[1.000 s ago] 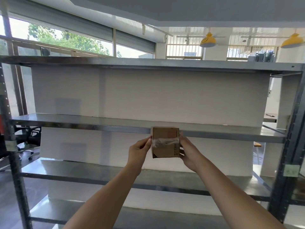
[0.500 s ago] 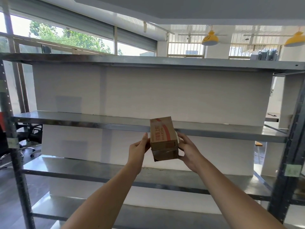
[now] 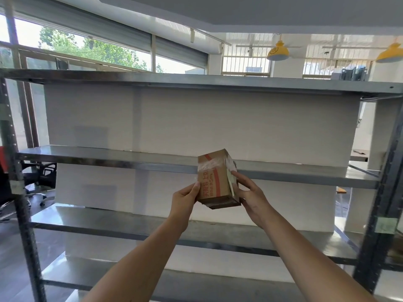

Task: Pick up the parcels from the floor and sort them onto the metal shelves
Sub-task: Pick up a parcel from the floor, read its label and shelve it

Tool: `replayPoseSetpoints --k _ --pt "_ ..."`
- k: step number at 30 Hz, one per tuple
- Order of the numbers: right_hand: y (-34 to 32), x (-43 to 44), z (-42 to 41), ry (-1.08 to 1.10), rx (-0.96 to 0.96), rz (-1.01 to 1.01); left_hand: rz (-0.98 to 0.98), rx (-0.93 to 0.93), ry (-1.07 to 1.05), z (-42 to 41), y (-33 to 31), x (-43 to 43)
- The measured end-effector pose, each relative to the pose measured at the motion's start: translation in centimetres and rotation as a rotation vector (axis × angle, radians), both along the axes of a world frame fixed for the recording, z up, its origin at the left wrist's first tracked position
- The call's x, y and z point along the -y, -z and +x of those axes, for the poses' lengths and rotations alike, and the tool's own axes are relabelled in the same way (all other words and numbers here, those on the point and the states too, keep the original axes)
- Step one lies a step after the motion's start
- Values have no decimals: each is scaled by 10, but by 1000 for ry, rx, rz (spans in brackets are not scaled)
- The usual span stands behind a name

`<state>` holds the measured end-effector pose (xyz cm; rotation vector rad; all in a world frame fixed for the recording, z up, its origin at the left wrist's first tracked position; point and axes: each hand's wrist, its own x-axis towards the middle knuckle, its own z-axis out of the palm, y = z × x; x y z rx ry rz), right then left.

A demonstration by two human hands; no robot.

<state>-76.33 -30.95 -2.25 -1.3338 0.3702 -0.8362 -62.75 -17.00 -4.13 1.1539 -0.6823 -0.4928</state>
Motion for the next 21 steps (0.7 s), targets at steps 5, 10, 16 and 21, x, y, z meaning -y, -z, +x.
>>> replayPoseSetpoints --k 5,10,16,21 --pt "5 3 2 56 -78 -48 -22 3 -30 2 3 1" --pt "6 -6 6 81 -122 -106 -13 10 -62 4 4 4" --pt "1 -9 7 108 -20 -65 17 14 -115 4 10 5" --pt "0 -14 12 86 19 3 -36 31 -136 9 8 1"
